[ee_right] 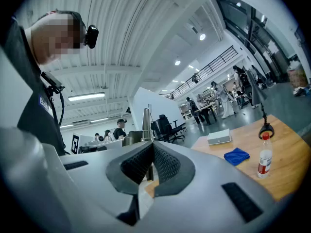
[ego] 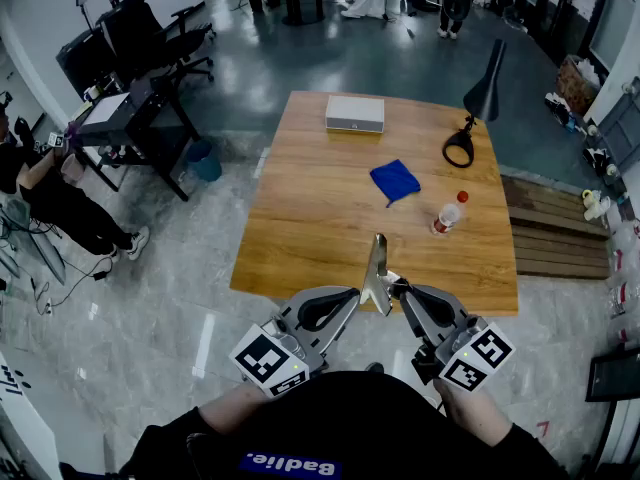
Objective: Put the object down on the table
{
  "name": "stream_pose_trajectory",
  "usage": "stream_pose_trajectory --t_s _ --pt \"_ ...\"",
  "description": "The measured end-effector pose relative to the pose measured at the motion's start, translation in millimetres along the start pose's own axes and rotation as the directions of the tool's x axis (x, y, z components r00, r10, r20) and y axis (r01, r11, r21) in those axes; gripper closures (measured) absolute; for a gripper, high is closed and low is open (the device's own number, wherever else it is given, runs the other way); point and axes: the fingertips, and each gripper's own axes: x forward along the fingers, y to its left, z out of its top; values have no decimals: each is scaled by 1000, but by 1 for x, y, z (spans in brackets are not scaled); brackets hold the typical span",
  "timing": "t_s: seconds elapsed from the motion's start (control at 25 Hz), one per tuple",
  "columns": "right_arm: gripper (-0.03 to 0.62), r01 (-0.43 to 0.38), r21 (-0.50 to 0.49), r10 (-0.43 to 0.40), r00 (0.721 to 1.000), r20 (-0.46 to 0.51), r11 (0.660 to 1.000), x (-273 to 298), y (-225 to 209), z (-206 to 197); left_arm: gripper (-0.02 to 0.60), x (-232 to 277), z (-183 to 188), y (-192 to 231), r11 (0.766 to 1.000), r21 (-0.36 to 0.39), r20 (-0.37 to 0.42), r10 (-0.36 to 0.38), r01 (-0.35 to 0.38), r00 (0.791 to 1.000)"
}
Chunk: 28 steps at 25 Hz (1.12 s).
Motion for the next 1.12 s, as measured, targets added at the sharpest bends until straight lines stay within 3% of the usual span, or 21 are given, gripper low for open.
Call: stream_pose_trajectory --t_s 0.64,1.12 --pt "589 -30 13 30 1000 -1 999 1 -9 1 574 11 -3 1 1000 4 -5 20 -20 1000" --pt "589 -90 48 90 996 -17 995 -22 -37 -3 574 32 -13 -15 995 21 -8 97 -97 995"
